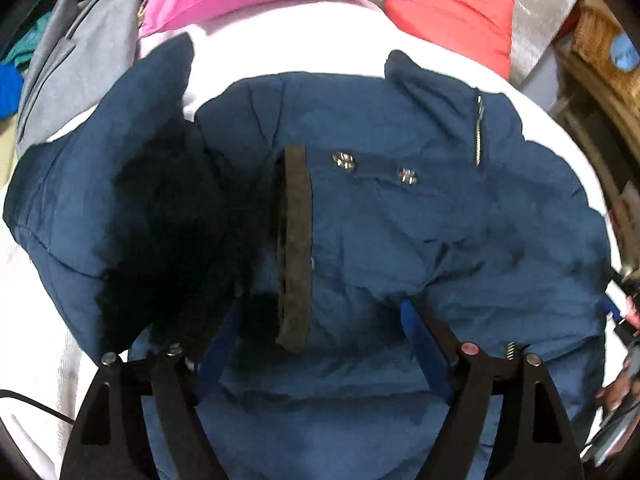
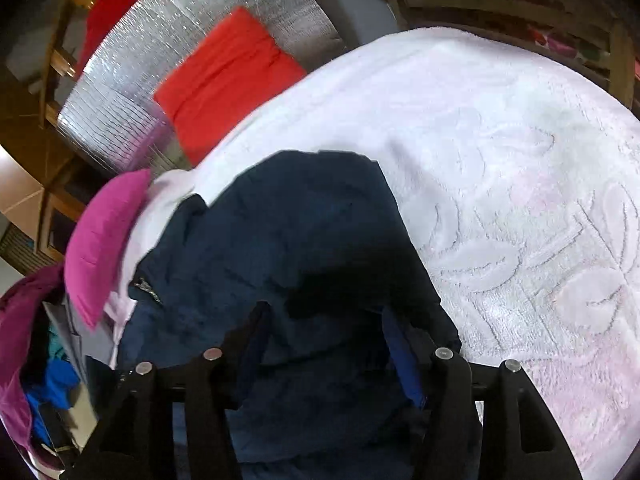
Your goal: Fold large clothes
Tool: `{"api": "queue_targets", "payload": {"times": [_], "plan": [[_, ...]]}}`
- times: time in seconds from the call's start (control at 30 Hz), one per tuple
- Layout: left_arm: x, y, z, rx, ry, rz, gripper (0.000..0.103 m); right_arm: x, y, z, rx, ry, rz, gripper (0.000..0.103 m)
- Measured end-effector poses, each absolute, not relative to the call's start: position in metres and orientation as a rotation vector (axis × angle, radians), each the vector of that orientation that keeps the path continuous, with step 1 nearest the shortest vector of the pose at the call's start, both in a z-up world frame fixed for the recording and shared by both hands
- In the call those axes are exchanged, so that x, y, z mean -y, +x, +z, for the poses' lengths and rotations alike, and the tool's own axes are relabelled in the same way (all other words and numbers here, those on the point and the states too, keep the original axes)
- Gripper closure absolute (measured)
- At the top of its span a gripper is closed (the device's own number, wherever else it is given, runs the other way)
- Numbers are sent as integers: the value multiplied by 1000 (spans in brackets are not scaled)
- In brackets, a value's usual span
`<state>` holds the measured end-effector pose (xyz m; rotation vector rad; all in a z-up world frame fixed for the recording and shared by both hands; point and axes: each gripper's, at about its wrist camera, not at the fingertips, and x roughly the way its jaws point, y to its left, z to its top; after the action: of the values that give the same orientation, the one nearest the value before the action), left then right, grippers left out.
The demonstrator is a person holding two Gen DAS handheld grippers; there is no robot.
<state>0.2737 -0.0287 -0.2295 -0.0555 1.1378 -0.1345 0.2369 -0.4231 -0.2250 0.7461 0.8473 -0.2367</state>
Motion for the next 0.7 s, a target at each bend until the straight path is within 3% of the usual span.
{"api": "queue_targets", "payload": {"times": [0.23, 0.4, 0.7], "plan": [[54, 275, -239, -1132, 91, -94, 6, 408, 245, -197, -765, 705, -209, 42], [58, 278, -246, -1139, 107, -71, 0, 407, 264, -212, -808, 705, -219, 41], [52, 275, -248, -1146, 91, -73, 0, 393, 253, -207, -808, 676, -179, 41]]}}
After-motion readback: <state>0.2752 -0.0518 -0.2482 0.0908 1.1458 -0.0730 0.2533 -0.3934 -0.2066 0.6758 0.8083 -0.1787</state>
